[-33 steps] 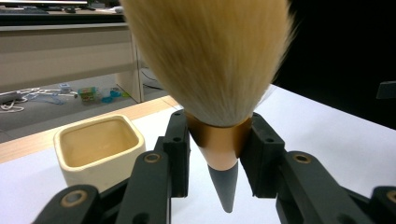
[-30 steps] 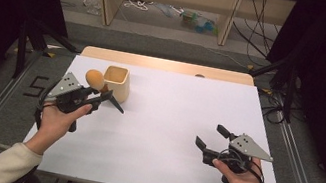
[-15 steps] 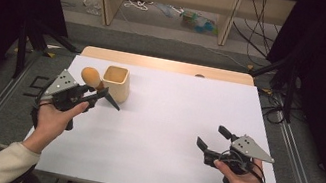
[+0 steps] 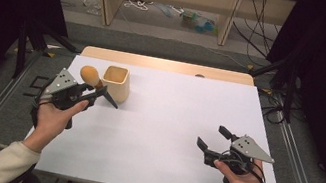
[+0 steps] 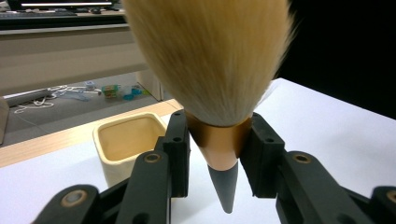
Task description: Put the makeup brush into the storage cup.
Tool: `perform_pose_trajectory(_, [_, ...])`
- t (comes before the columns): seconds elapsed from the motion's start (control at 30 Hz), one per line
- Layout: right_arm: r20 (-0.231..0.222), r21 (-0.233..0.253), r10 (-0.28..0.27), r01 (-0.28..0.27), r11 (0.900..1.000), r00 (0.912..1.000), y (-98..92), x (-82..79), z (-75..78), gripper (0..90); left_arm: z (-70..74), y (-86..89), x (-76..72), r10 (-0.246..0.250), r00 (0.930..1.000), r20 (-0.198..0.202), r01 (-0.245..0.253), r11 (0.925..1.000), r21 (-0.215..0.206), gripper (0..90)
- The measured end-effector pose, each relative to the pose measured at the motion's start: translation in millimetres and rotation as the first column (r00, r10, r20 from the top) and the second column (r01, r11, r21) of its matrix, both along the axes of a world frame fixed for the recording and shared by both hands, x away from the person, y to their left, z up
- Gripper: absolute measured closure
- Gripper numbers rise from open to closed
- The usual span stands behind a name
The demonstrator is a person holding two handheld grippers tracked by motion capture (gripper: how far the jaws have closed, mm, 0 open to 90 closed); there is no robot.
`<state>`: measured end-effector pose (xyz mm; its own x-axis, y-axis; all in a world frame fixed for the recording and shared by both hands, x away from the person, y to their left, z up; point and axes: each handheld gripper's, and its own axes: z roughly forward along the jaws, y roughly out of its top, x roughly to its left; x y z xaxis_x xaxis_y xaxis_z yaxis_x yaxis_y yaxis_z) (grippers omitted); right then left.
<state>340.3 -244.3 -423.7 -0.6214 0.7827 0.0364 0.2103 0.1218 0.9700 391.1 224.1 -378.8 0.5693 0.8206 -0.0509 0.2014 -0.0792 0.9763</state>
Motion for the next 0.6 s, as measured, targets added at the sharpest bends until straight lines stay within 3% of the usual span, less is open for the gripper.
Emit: perform_pose_trajectory(0.6, [0.004, 0.008, -0.005, 0.005, 1.0, 1.0, -1.0, -0.1, -0.6, 15.7, 0.6, -2.0, 4.0, 0.033, 0.9995, 0.003, -0.033, 0.9993, 0.02, 65.4])
